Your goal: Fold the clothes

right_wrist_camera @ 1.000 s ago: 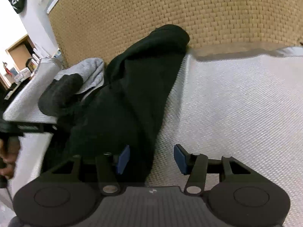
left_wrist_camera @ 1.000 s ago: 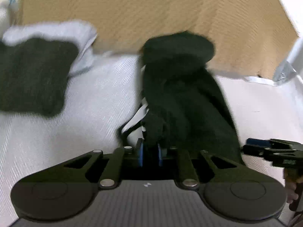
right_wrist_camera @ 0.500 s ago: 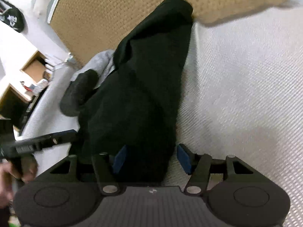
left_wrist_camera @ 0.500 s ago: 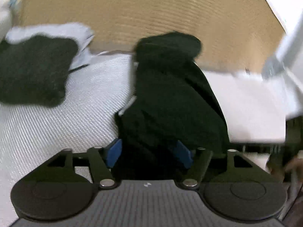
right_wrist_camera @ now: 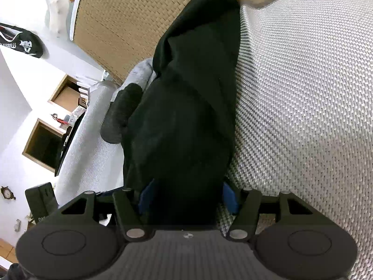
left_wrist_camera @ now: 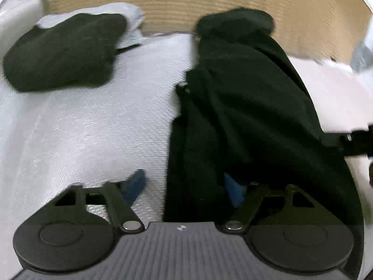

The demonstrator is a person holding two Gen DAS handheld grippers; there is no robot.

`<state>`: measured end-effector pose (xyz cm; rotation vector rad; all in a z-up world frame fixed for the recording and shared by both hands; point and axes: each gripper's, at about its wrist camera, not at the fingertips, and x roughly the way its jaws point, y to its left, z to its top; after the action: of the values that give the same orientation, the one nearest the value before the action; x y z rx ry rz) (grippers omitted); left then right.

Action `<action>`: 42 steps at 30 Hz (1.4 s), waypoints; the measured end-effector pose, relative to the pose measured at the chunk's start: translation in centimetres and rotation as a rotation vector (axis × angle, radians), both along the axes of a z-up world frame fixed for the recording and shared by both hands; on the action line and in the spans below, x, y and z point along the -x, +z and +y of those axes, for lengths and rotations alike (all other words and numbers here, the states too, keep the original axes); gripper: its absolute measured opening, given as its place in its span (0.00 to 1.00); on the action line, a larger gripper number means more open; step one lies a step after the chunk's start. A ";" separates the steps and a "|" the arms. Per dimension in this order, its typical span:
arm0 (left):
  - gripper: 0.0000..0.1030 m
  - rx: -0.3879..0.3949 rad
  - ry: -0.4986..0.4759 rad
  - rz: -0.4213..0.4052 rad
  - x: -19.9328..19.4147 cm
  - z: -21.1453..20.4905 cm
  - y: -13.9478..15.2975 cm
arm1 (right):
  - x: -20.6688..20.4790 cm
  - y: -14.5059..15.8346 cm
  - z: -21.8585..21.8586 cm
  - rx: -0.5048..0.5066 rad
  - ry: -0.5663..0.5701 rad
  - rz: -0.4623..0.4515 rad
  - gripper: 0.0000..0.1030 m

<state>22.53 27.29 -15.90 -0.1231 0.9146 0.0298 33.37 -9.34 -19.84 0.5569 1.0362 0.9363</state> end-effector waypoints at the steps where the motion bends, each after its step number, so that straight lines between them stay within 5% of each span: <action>1: 0.46 0.022 0.004 0.004 0.0 0.3 0.1 | 0.2 0.0 0.2 0.010 -0.013 -0.002 0.61; 4: 0.29 0.049 0.005 0.010 -0.2 0.6 0.3 | 0.8 0.0 0.8 0.041 -0.052 -0.009 0.36; 9: 0.27 -0.028 0.022 0.015 0.6 -0.6 1.2 | 1.7 0.7 1.2 0.087 -0.077 -0.055 0.25; 14: 0.38 0.002 0.052 -0.024 1.6 -0.2 2.2 | 1.6 0.0 0.5 0.040 -0.089 -0.023 0.22; 16: 0.59 0.070 0.051 -0.031 2.0 0.1 2.6 | 1.5 -0.3 0.4 0.025 -0.096 -0.007 0.22; 21: 0.79 0.131 -0.058 -0.027 2.7 -0.2 2.0 | 0.8 -1.6 -0.5 -0.049 -0.088 0.104 0.26; 25: 0.79 -0.014 -0.100 0.047 2.8 -1.6 0.1 | 1.3 -1.2 -0.5 -0.039 -0.062 0.082 0.31; 27: 0.70 -0.029 -0.115 0.039 3.1 -1.7 -0.5 | 1.8 -1.0 -0.1 -0.032 -0.053 0.057 0.33; 30: 0.18 0.072 -0.057 0.033 3.1 -0.4 -0.1 | 2.1 -0.8 0.4 -0.020 -0.057 0.031 0.35; 34: 0.12 0.129 -0.044 0.035 3.1 -0.2 0.1 | 2.7 0.2 0.6 0.049 -0.085 -0.032 0.14; 42: 0.10 0.136 -0.140 0.018 3.3 -4.1 0.3 | 2.5 1.6 -2.7 0.104 -0.133 -0.028 0.12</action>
<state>19.22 23.22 -15.65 -0.1853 0.9409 -0.1614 30.87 -12.02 -18.22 0.5186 1.0046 0.7671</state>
